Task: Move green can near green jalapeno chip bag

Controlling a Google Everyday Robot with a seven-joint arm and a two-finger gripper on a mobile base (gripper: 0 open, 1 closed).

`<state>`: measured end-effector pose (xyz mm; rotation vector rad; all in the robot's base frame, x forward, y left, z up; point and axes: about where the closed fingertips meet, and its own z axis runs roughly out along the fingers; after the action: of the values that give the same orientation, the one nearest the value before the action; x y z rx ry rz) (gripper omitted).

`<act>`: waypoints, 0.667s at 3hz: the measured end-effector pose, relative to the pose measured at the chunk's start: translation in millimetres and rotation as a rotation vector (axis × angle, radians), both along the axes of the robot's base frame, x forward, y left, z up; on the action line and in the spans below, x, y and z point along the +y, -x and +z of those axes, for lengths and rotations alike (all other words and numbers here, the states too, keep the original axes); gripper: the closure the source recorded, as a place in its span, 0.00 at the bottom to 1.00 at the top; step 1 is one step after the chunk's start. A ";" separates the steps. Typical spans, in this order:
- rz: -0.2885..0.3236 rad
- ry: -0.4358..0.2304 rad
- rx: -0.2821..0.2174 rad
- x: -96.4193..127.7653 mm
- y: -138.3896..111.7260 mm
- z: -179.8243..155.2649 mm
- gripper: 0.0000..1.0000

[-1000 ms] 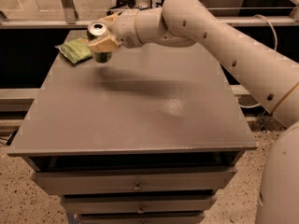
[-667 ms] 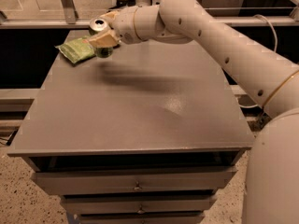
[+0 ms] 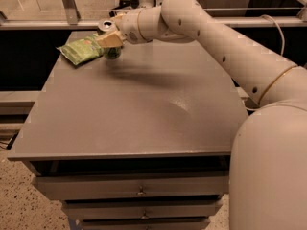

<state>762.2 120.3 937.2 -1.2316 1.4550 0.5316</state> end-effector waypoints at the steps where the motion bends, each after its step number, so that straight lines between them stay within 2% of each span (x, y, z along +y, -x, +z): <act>1: 0.002 0.001 0.058 5.3 -8.7 -11.2 0.84; 2: -0.008 0.001 0.094 6.1 -15.0 -20.0 0.61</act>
Offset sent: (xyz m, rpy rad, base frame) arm 0.0242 -0.0002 -0.0280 -0.0009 0.1323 -0.0312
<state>777.2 126.4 917.2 -1.2154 1.5383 0.5903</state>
